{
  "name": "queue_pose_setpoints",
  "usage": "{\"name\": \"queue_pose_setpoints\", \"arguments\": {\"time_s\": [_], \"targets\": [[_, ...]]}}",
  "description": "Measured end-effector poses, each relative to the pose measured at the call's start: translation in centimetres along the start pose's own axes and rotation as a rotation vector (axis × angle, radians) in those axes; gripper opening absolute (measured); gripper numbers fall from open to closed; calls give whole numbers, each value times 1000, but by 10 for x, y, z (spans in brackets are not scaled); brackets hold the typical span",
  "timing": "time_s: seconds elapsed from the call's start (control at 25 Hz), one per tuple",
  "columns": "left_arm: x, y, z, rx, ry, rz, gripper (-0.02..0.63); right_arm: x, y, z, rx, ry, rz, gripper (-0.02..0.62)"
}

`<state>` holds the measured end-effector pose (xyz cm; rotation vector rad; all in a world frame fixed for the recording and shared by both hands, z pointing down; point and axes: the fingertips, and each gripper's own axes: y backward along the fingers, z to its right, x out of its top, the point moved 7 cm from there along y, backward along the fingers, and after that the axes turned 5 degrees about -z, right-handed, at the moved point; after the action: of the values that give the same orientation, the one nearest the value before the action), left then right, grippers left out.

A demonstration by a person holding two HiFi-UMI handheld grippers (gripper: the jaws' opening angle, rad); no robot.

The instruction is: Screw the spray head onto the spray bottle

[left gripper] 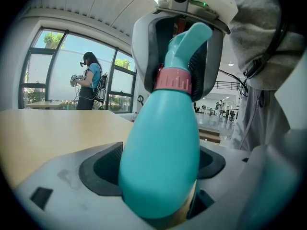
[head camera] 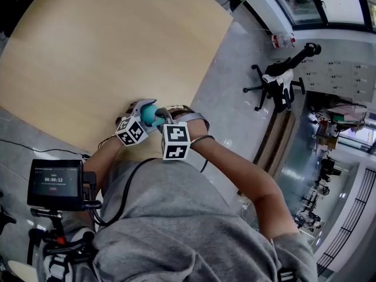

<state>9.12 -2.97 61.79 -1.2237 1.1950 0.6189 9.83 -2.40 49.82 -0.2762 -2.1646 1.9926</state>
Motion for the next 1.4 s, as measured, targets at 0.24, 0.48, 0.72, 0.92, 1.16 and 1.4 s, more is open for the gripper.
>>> {"name": "queue_pose_setpoints", "arguments": {"time_s": [0.24, 0.48, 0.72, 0.92, 1.16, 1.4], "targets": [[0, -1, -1, 3, 5, -5, 396, -1, 0, 3, -2, -2, -11, 135], [1, 0, -2, 9, 7, -7, 396, 0, 1, 5, 14, -32, -2, 135], [-1, 3, -4, 8, 7, -7, 396, 4, -1, 7, 15, -49, -6, 137], [-3, 5, -7, 4, 8, -6, 396, 8, -4, 9, 12, -46, -8, 141], [-7, 6, -15, -5, 15, -8, 396, 10, -8, 14, 2, -45, 7, 144], [-14, 9, -21, -2, 36, -24, 397, 14, -14, 18, -15, -44, 14, 146]]}}
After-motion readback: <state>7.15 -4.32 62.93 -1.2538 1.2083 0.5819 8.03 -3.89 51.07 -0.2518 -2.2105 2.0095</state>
